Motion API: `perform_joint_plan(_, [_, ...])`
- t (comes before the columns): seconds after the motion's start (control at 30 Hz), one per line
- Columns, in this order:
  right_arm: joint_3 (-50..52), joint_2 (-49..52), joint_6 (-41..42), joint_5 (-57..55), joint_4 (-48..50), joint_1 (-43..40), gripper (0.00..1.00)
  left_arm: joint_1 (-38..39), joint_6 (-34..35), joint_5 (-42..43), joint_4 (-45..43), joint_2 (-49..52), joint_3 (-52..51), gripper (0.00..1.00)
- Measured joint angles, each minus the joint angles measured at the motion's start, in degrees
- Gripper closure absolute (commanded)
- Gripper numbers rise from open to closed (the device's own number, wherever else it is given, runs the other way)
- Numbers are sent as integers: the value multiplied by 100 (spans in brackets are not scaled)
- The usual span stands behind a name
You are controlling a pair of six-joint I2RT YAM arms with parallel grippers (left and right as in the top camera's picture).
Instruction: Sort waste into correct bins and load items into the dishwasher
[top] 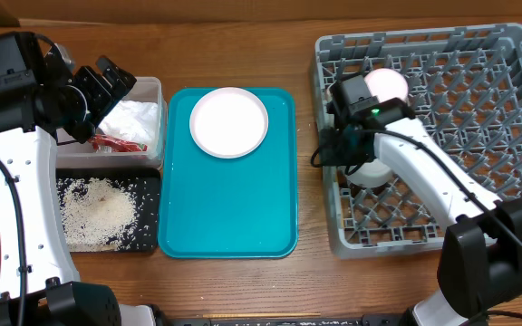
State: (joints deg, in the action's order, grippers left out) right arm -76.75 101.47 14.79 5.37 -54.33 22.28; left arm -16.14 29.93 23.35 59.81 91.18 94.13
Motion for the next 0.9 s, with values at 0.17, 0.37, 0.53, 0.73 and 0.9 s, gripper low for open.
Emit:
perform_joint_plan(0.17, [26,7,149,63,162,350,95,0,0,0,0,0,0,0])
perform_joint_plan(0.37, [42,9,168,31,334,437,86,0,0,-2,2,0,0,0])
perform_joint_plan(0.53, [-223,61,-398,79,-114,396,80,0,0,0,0,0,0,0])
perform_joint_plan(0.73, [-1648,63,-1534,127,-1718,439,73,0,0,0,2,0,0,0])
perform_joint_plan(0.9, [-2111,-28,-2535,181,-2765,741,73,0,0,-2,2,0,0,0])
